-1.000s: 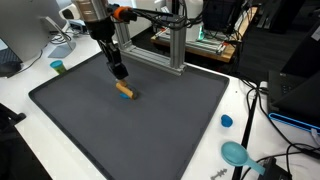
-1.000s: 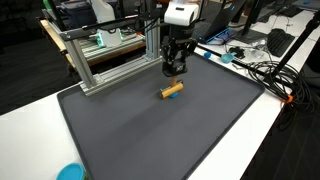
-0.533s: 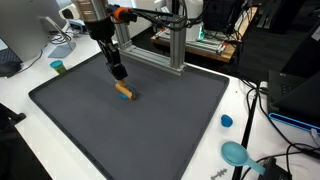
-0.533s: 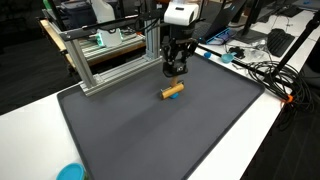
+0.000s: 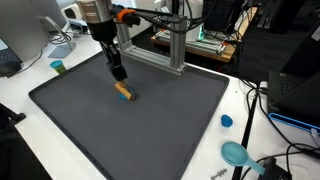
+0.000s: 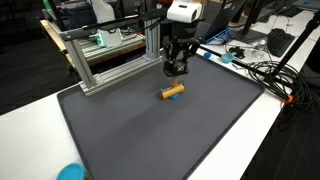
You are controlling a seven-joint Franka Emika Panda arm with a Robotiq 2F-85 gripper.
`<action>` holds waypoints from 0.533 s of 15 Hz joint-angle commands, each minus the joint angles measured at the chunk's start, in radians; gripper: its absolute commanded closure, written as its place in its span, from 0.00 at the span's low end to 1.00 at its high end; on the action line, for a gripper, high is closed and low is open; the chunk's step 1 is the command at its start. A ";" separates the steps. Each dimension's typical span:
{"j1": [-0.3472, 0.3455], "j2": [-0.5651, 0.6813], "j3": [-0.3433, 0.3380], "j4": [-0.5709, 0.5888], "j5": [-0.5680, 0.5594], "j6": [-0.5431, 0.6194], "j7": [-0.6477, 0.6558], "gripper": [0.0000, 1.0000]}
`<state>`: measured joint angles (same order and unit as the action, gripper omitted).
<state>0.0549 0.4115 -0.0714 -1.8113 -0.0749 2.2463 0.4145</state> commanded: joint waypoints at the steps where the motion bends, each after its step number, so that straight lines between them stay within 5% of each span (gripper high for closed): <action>1: 0.042 0.055 -0.062 -0.018 -0.110 0.057 0.121 0.78; 8: 0.048 0.044 -0.081 -0.025 -0.116 0.089 0.225 0.78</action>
<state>0.1074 0.4138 -0.1087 -1.8134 -0.1340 2.2560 0.5840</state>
